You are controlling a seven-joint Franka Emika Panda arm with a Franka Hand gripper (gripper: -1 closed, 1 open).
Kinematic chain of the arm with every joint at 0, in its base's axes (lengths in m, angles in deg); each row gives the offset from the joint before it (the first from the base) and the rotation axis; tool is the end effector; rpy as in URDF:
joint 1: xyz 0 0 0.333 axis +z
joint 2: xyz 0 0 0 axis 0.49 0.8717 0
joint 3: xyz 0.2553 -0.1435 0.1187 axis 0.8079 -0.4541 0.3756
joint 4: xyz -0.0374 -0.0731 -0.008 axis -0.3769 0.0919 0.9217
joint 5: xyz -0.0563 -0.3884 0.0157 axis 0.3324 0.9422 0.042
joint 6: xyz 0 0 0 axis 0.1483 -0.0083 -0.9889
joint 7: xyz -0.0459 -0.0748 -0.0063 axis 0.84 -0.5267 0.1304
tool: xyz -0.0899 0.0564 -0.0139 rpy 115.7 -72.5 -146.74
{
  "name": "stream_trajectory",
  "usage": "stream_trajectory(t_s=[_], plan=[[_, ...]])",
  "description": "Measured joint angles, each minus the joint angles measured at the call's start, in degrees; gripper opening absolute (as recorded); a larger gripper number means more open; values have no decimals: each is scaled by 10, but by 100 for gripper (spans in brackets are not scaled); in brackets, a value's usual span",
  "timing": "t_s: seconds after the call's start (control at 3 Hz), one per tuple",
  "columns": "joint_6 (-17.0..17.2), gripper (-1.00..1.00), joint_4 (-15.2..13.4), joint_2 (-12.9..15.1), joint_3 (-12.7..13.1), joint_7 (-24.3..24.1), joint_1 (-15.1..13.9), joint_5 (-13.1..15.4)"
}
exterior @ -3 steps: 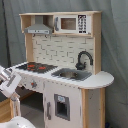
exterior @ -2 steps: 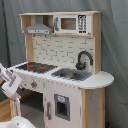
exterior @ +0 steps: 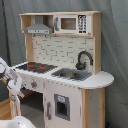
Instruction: Play with the kitchen
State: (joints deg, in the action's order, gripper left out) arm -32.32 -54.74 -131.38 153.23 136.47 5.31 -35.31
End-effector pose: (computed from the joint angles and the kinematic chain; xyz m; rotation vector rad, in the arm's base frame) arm 0.2567 0.3471 0.4353 1.8538 1.6437 -0.0017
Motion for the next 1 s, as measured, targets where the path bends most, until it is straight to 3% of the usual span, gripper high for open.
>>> stream_trajectory(t_s=[1.0], plan=[[-97, 100, -1, 58, 35, 118, -71, -59]])
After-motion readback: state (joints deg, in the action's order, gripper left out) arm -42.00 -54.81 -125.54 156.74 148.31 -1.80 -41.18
